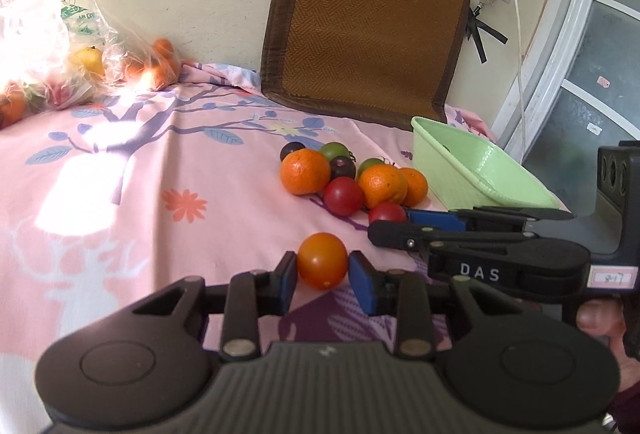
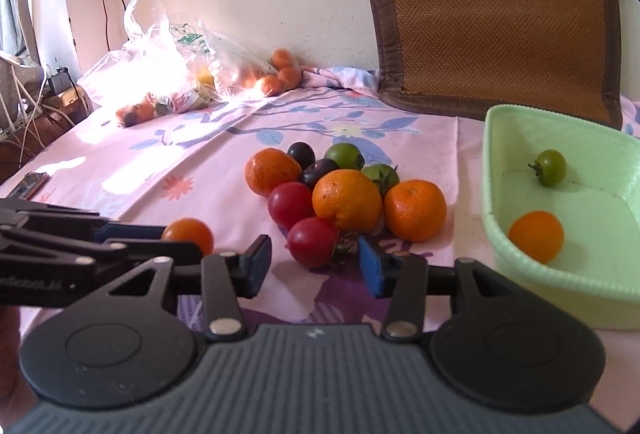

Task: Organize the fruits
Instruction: 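Grasp an orange tomato with the left tool while the right tool grasps a red tomato, then carry both tomatoes over the green bowl and open both tools to release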

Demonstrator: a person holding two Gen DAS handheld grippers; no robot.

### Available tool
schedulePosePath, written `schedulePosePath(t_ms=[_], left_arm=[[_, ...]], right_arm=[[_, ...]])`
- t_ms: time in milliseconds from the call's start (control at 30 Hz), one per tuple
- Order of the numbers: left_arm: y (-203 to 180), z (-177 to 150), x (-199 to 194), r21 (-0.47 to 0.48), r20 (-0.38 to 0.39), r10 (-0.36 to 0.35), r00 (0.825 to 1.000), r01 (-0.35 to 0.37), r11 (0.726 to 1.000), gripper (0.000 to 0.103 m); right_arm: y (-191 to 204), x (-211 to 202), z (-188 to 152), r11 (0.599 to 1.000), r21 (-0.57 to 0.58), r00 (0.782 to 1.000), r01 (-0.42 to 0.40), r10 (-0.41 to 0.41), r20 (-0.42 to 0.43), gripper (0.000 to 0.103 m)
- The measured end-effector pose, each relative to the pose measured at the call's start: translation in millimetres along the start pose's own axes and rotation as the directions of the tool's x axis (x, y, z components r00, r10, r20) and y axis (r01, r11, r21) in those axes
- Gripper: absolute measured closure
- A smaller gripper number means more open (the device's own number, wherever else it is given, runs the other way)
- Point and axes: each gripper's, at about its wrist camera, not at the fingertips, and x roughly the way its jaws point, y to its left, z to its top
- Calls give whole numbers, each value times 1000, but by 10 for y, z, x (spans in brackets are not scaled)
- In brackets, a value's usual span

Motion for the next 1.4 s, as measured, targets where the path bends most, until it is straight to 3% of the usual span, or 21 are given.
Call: schedulePosePath(t_ms=[233, 433, 567, 800, 967, 1167, 1300, 1400], left_arm=[[-434, -136, -36, 73, -8, -45, 999, 45, 996, 74], [-875, -316, -7, 151, -23, -82, 996, 84, 985, 74], [-1052, -428, 28, 187, -30, -68, 997, 72, 980, 74], [-1129, -508, 55, 208, -10, -43, 999, 44, 977, 72], [-1160, -510, 61, 223, -3, -29, 1000, 29, 974, 71], [-1177, -514, 73, 229, 1, -23, 1000, 22, 973, 63], [-1166, -513, 76, 228, 5, -22, 1000, 20, 973, 64], [-1174, -519, 78, 232, 8, -22, 1000, 19, 972, 74]], right_arm=[[-14, -424, -210, 1000, 9, 999, 13, -13, 33, 71], [-229, -974, -554, 989, 69, 987, 129, -135, 91, 71], [-397, -1178, -742, 976, 115, 975, 185, -197, 101, 71], [-497, -1193, -889, 969, 156, 974, 192, -207, 92, 69], [-428, -1205, -942, 971, 123, 969, 207, -221, 109, 68], [-450, -1212, -954, 971, 126, 969, 203, -218, 116, 68], [-418, -1208, -958, 971, 114, 967, 211, -224, 117, 67], [-398, -1201, -957, 971, 101, 966, 218, -230, 121, 67]])
